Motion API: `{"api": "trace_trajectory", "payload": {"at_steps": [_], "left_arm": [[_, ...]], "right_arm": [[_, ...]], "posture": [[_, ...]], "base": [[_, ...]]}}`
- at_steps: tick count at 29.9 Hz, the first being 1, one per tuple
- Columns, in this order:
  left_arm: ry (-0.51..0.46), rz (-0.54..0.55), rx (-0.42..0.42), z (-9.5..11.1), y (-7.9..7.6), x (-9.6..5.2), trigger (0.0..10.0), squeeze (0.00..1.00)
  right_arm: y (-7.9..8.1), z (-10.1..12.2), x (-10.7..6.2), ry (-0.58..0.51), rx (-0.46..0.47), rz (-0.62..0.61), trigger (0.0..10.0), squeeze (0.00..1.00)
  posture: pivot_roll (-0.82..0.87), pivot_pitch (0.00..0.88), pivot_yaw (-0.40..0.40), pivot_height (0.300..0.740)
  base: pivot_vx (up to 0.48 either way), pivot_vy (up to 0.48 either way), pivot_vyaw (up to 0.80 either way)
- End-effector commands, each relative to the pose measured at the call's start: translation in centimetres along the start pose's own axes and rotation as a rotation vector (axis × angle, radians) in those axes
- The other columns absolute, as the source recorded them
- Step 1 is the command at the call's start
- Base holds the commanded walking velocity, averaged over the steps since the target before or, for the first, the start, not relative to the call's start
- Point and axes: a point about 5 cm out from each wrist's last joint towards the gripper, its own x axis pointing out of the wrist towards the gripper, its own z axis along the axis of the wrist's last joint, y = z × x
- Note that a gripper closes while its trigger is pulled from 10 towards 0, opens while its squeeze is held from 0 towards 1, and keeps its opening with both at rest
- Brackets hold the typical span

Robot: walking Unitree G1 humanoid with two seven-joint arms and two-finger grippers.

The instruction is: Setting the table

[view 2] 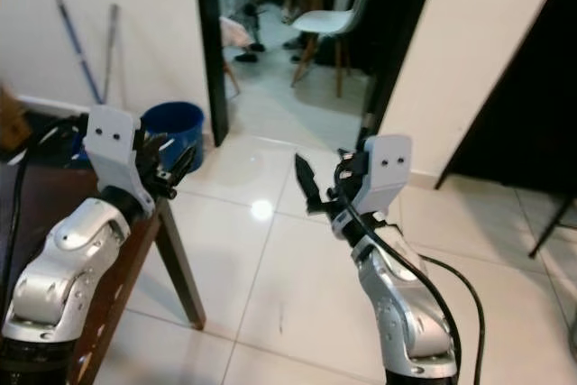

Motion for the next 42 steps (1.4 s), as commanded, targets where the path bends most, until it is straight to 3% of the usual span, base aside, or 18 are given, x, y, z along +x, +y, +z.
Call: {"api": "trace_trajectory", "payload": {"at_steps": [1, 42], "left_arm": [[0.016, -0.003, -0.005, -0.40, -0.19, 0.01, 10.0, 0.00], [0.012, -0.006, -0.011, -0.25, -0.36, 0.16, 10.0, 0.00]], "right_arm": [[-0.34, -0.28, -0.20, 0.016, -0.003, -0.011, 10.0, 0.00], [-0.45, -0.42, -0.24, 0.022, -0.002, -0.016, 10.0, 0.00]], "posture": [[-0.08, 0.000, 0.098, 0.740], [-0.08, 0.009, 0.096, 0.740]], "base": [[0.000, 0.000, -0.80], [0.000, 0.000, -0.80]]}}
